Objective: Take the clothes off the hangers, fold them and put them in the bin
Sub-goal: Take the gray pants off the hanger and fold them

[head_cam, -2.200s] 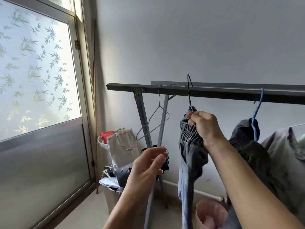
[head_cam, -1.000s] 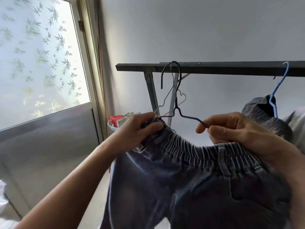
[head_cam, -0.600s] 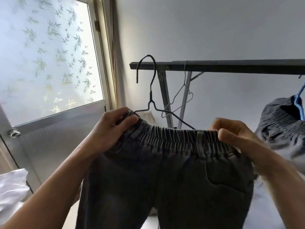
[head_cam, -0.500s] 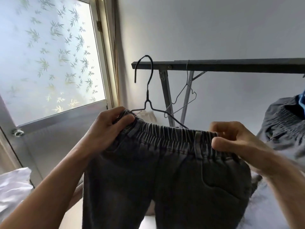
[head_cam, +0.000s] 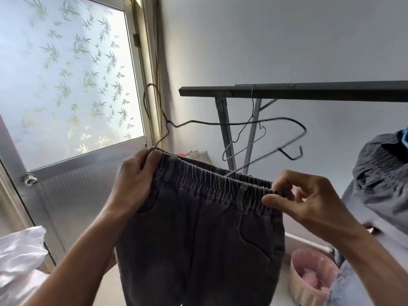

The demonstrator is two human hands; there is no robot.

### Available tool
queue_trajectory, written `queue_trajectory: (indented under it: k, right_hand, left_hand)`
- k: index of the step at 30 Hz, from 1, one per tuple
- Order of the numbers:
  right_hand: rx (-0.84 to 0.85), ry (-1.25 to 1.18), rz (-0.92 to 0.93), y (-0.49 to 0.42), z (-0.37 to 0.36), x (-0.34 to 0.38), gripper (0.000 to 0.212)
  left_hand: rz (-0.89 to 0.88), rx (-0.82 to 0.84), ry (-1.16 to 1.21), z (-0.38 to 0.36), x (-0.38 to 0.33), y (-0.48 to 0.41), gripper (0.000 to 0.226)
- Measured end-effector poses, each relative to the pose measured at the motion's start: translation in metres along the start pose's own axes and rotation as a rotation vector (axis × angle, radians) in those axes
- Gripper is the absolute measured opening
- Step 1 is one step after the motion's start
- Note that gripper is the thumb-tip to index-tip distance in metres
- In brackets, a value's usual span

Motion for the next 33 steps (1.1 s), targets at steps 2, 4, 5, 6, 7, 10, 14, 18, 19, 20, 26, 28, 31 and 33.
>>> queue_trajectory:
  k: [2, 4, 5, 6, 7, 10, 14, 18, 19, 20, 26, 28, 31, 33]
  right_hand:
    - [-0.122, 0.107, 0.036, 0.001, 0.009, 0.003, 0.022]
    - [-0.324, 0.15, 0.051, 0.007, 0.031, 0.006, 0.029]
    - [-0.423, 0.188, 0.069, 0.01, 0.04, 0.011, 0.032]
    - [-0.504, 0.274, 0.118, 0.011, 0.046, 0.022, 0.033]
    - [-0.547, 0.407, 0.187, 0.009, 0.045, 0.038, 0.029]
    - [-0.368, 0.732, 0.254, -0.022, 0.006, 0.06, 0.042]
    - [0.014, 0.564, 0.124, -0.052, -0.041, 0.054, 0.04]
    - [0.012, 0.588, 0.152, -0.059, -0.039, 0.063, 0.017]
    - [0.021, 0.606, 0.133, -0.06, -0.039, 0.064, 0.015]
    - [0.032, 0.613, 0.11, -0.06, -0.039, 0.063, 0.013]
    - [0.033, 0.624, -0.053, -0.067, -0.002, 0.05, 0.015]
    - [-0.004, 0.685, -0.116, -0.069, 0.027, 0.045, 0.017]
    - [-0.079, 0.742, -0.212, -0.073, 0.061, 0.036, 0.02]
    - [-0.099, 0.788, -0.256, -0.076, 0.068, 0.026, 0.021]
  left_hand:
    - [-0.018, 0.03, -0.073, -0.012, -0.006, 0.008, 0.024]
    - [-0.03, 0.078, -0.075, -0.02, -0.007, 0.015, 0.023]
    - [-0.039, 0.11, -0.071, -0.024, -0.008, 0.02, 0.02]
    - [-0.053, 0.14, -0.07, -0.029, -0.01, 0.024, 0.017]
    - [-0.071, 0.164, -0.07, -0.034, -0.012, 0.029, 0.014]
    - [-0.088, 0.199, -0.028, -0.051, -0.016, 0.039, 0.011]
    - [0.014, 0.207, 0.15, -0.063, -0.013, 0.046, 0.011]
    - [0.197, 0.265, 0.4, -0.071, 0.002, 0.059, 0.009]
    - [0.214, 0.274, 0.429, -0.072, 0.004, 0.06, 0.008]
    - [0.218, 0.279, 0.443, -0.072, 0.004, 0.061, 0.008]
    - [0.236, 0.173, 0.382, -0.054, 0.026, 0.059, 0.01]
    - [0.231, 0.125, 0.25, -0.043, 0.043, 0.059, 0.013]
    - [0.193, 0.1, -0.106, -0.035, 0.057, 0.062, 0.012]
    - [0.205, 0.133, -0.199, -0.042, 0.059, 0.064, 0.015]
Point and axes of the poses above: each hand's wrist, its own y-axis away from the middle knuckle, its own z-axis out of the back of the hand, x = y × z, the point moved 9 cm from there along -y, towards the middle knuckle, and after that the axes turned 6 degrees about y, right-handed, at the moved point
